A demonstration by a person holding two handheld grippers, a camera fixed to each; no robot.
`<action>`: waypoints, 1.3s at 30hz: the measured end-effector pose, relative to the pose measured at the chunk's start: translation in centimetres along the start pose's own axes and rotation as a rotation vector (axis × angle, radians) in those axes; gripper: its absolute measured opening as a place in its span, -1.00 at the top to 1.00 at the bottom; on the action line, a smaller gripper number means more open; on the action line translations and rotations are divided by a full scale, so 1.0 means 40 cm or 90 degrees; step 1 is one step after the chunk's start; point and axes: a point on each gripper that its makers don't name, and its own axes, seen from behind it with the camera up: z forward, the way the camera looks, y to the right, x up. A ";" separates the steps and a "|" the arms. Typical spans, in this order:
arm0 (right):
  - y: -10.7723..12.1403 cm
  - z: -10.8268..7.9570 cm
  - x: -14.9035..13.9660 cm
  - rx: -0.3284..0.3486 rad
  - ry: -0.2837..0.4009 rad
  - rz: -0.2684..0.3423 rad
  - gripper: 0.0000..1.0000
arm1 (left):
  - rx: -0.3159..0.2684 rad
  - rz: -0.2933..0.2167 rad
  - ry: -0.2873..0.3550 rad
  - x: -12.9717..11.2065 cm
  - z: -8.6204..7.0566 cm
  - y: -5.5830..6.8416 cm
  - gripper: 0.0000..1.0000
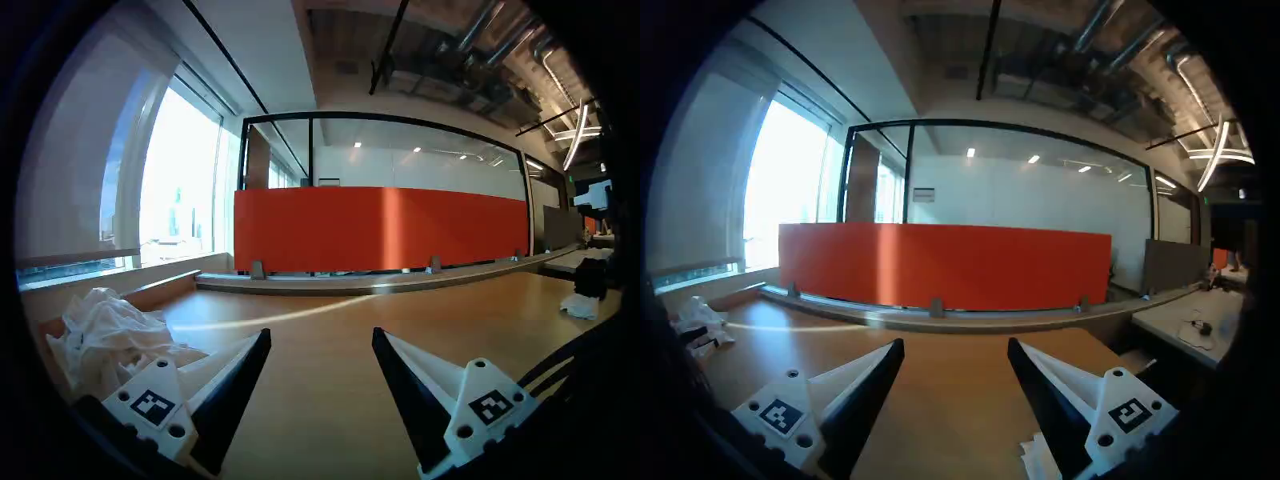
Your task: Fold towel
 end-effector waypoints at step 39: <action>0.033 0.011 -0.295 0.014 0.013 0.010 -1.00 | 0.000 0.000 0.001 -0.004 0.003 0.001 -0.88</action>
